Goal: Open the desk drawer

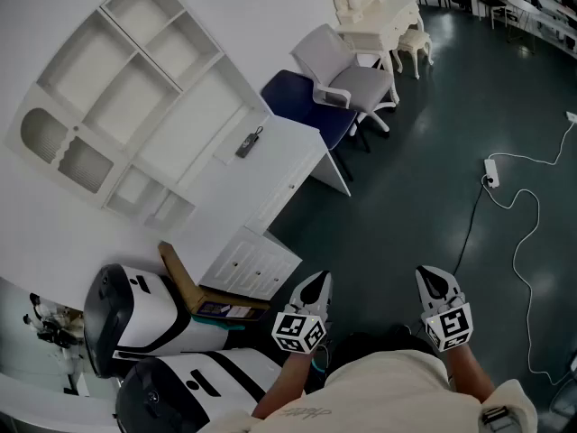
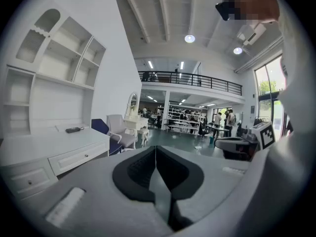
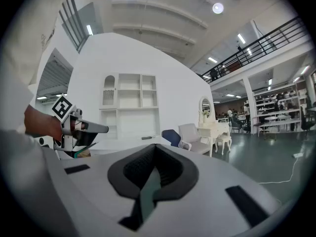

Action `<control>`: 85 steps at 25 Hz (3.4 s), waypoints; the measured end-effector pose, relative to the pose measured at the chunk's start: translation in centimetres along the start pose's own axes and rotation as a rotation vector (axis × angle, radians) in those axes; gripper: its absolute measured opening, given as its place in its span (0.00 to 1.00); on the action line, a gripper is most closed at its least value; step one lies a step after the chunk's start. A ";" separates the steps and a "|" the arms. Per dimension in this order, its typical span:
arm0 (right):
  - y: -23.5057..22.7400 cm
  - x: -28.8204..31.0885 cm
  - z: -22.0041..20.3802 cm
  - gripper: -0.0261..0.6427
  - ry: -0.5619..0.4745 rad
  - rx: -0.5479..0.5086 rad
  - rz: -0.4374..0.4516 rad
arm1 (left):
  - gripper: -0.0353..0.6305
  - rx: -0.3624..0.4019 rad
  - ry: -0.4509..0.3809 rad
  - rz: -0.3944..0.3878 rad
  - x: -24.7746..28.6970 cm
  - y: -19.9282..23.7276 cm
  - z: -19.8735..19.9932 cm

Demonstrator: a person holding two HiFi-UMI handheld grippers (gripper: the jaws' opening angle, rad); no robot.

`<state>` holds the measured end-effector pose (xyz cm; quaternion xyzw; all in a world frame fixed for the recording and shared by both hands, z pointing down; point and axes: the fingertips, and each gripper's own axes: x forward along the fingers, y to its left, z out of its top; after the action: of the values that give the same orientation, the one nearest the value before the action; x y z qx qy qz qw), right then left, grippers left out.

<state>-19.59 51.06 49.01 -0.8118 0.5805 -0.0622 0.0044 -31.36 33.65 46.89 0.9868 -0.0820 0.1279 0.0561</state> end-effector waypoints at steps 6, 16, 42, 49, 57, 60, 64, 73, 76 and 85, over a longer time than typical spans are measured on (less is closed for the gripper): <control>1.1 1.7 1.2 0.04 -0.022 -0.029 0.070 | 0.08 -0.023 0.007 0.078 -1.6 1.6 -0.4; 4.0 7.1 0.5 0.04 0.027 -0.029 0.121 | 0.08 -0.050 0.030 0.145 -2.1 8.2 -2.5; 4.0 29.2 8.7 0.04 -0.003 0.084 0.059 | 0.08 -0.060 -0.175 -0.036 11.8 27.1 6.8; 0.5 33.5 8.1 0.04 0.017 0.095 0.104 | 0.08 -0.058 -0.116 0.061 12.8 29.4 6.1; -3.8 41.8 9.8 0.04 -0.018 -0.011 0.299 | 0.08 -0.066 -0.076 0.218 19.5 32.2 8.7; -6.9 43.9 9.9 0.04 -0.017 -0.106 0.356 | 0.08 -0.093 -0.105 0.244 23.6 32.0 10.7; -11.9 46.6 9.6 0.04 -0.017 -0.057 0.430 | 0.08 -0.111 -0.145 0.327 27.1 32.3 13.1; -15.2 51.2 7.4 0.04 0.031 -0.021 0.522 | 0.08 -0.147 -0.037 0.463 30.0 33.8 10.9; -14.9 52.6 6.9 0.04 0.060 -0.008 0.558 | 0.08 -0.138 -0.015 0.478 31.5 35.3 10.9; -17.7 57.3 6.9 0.04 0.108 -0.069 0.524 | 0.08 -0.172 -0.024 0.393 40.0 38.6 11.3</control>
<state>16.03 2.32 49.02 -0.6290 0.7721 -0.0821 -0.0384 2.70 -11.57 49.94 0.9449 -0.2840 0.1169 0.1133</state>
